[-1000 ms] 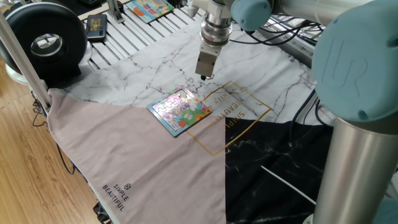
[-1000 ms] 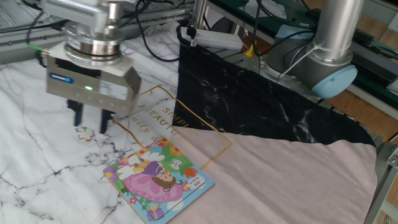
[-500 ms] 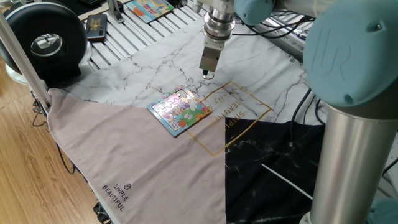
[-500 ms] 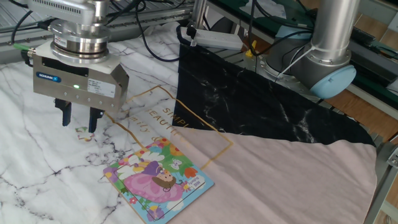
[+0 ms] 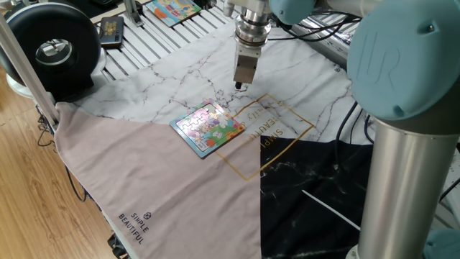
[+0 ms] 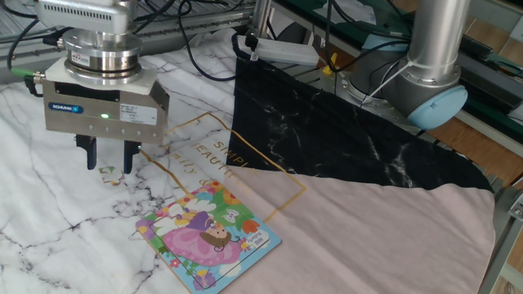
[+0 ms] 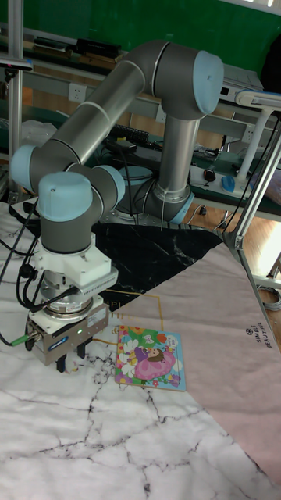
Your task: Assemble one piece of a puzzle
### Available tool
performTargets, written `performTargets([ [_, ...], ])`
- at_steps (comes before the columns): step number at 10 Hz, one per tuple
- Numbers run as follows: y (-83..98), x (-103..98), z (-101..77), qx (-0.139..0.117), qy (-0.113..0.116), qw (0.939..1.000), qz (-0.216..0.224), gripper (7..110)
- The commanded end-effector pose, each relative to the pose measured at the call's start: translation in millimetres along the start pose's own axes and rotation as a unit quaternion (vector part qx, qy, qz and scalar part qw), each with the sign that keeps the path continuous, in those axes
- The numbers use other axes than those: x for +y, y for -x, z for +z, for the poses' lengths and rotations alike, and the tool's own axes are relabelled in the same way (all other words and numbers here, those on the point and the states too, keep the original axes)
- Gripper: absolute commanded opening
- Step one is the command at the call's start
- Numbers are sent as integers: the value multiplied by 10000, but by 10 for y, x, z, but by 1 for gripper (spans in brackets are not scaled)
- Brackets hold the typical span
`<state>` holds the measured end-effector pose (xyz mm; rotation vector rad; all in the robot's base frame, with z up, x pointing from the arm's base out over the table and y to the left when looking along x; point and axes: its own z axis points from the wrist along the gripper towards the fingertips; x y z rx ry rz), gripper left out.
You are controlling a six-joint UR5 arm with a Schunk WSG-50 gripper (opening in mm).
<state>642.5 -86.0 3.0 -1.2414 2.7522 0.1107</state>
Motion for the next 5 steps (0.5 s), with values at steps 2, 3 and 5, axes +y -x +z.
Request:
performTargets([
  [2, -17, 43, 72, -54, 106, 9983, -569, 44],
  [3, -42, 67, 82, -49, 111, 9978, -653, 44],
  [5, -105, 59, 92, -10, 62, 9973, -726, 44],
])
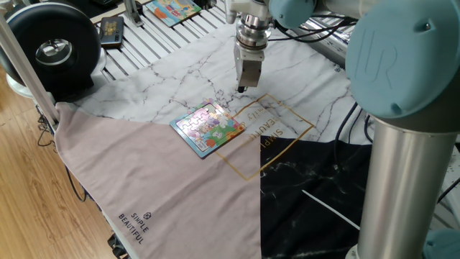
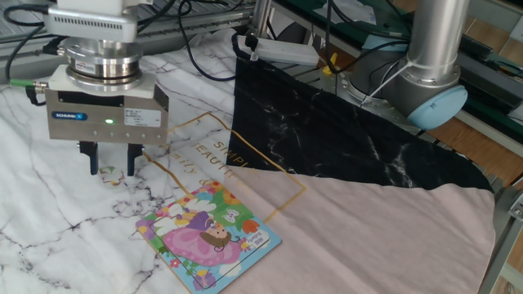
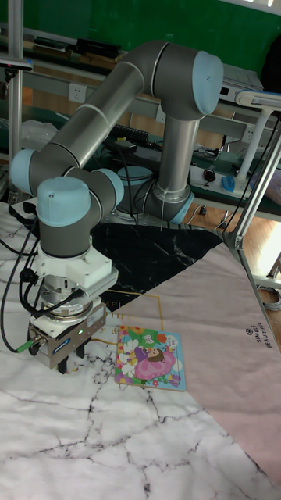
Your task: Assemble one piece of a puzzle
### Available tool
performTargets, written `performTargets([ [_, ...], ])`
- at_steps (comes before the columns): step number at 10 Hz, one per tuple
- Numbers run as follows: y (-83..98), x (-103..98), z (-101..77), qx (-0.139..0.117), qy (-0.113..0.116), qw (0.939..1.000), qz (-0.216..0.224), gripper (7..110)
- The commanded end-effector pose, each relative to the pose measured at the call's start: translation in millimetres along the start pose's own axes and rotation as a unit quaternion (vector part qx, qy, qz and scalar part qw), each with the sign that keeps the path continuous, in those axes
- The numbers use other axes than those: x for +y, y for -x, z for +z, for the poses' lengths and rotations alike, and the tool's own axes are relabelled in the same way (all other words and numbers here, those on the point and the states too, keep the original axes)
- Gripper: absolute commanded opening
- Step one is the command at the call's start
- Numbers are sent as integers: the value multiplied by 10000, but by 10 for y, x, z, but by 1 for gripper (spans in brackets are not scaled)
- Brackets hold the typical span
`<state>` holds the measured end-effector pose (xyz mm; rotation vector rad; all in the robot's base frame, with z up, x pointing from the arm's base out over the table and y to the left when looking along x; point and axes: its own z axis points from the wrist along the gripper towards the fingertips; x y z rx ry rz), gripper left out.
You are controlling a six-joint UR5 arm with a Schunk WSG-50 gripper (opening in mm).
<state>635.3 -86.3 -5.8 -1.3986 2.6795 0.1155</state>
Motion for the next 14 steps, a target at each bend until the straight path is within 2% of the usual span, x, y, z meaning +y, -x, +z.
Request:
performTargets([
  [1, -57, 14, 13, -16, -5, 9998, -212, 44],
  [5, -41, 2, 8, -2, -48, 9981, -621, 44],
  [7, -61, -22, 5, 54, -90, 9978, -649, 44],
  [8, -63, -51, -11, 109, -132, 9976, -669, 44],
  [9, -120, -72, -45, 288, -160, 9974, -648, 44],
  [10, -93, 64, -98, 314, -31, 9985, -450, 44],
  [11, -105, 69, -99, 337, -27, 9992, -235, 44],
  [12, -137, 174, -103, 392, 190, 9983, -379, 44],
  [13, -53, 255, -101, 217, 348, 9981, -456, 44],
  [14, -51, 219, -99, 217, 275, 9985, -420, 66],
])
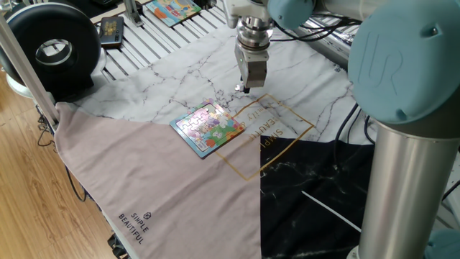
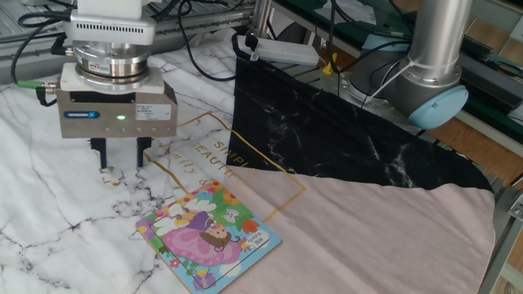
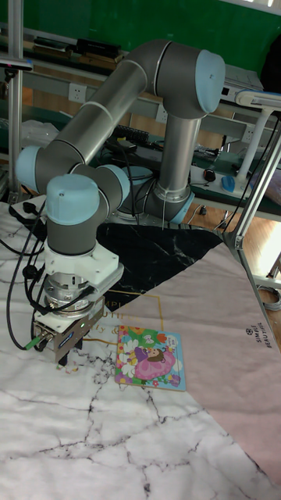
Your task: Assemble one piece of a puzzle
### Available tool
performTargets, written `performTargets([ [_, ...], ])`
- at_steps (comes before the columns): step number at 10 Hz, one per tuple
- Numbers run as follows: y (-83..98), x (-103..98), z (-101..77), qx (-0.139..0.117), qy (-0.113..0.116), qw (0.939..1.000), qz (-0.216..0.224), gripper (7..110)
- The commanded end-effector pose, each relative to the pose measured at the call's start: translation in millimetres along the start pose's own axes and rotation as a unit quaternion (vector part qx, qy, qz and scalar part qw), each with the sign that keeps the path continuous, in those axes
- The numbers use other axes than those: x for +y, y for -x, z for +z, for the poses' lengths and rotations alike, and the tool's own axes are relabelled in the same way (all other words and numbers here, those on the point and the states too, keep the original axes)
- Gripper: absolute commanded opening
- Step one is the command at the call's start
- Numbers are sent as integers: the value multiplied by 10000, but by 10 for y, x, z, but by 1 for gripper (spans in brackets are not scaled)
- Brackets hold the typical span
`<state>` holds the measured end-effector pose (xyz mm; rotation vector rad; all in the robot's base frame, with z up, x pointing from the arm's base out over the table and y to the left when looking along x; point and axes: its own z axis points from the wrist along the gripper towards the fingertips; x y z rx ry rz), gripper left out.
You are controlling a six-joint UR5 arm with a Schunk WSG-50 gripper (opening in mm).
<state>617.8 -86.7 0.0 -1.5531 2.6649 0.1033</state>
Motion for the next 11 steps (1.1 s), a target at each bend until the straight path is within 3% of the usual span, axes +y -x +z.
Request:
performTargets([
  [1, 18, 62, -30, -28, 115, 9999, 30, 66],
  [2, -54, 96, -31, 116, 183, 9998, 15, 66],
  [3, -178, 12, -36, 364, 13, 9993, 86, 66],
  [4, -247, -58, -43, 501, -134, 9985, 191, 44],
  [5, -280, -116, -48, 563, -255, 9978, 240, 44],
  [7, -267, -131, -48, 539, -280, 9980, 161, 44],
  [10, -142, -15, -33, 293, -31, 9992, -262, 44],
  [11, -114, -57, -33, 242, -113, 9990, -372, 44],
])
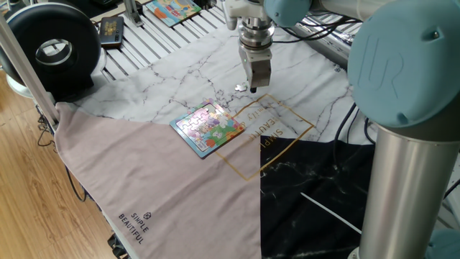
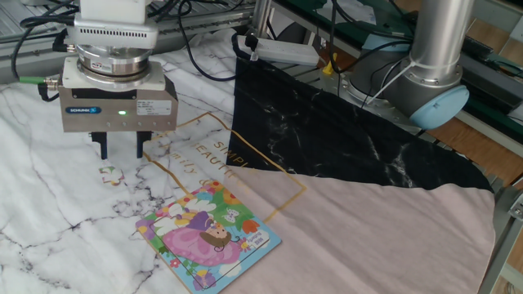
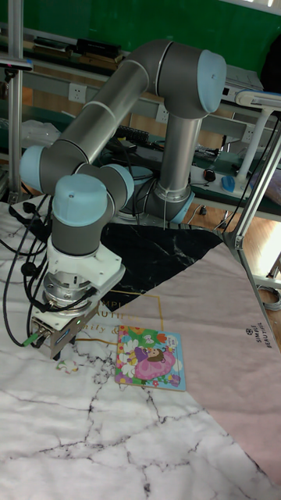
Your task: Assemble one piece of a puzzle
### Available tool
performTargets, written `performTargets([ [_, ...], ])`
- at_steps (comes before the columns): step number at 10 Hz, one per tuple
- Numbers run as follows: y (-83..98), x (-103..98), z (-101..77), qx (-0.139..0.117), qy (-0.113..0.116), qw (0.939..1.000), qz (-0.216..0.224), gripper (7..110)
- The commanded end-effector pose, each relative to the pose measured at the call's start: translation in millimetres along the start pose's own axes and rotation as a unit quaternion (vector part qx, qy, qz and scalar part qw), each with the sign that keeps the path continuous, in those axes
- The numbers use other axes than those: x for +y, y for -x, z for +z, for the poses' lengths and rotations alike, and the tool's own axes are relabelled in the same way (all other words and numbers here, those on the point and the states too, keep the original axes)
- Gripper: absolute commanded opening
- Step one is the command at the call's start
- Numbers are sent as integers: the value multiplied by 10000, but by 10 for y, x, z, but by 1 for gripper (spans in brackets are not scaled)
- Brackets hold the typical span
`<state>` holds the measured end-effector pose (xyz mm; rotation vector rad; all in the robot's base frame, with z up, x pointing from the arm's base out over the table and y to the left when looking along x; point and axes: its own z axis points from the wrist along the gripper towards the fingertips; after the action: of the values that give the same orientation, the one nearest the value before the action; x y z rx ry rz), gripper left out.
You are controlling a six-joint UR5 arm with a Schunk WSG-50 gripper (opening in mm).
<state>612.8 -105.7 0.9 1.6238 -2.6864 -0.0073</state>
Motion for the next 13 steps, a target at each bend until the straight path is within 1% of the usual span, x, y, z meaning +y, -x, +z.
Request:
performTargets([
  [1, 89, -40, -13, -200, -71, 9993, -295, 44],
  [2, 76, -107, -15, -168, -206, 9989, -395, 44],
  [3, 86, -128, 6, -175, -229, 9985, -472, 44],
  [4, 89, -127, 41, -184, -216, 9981, -540, 44],
  [5, 103, -92, 34, -203, -149, 9981, -555, 44],
  [7, 144, -94, 13, -263, -130, 9982, -531, 44],
  [10, 169, -209, -10, -210, -163, 9981, -547, 44],
  [13, 231, -221, 132, -322, -187, 9979, -529, 44],
])
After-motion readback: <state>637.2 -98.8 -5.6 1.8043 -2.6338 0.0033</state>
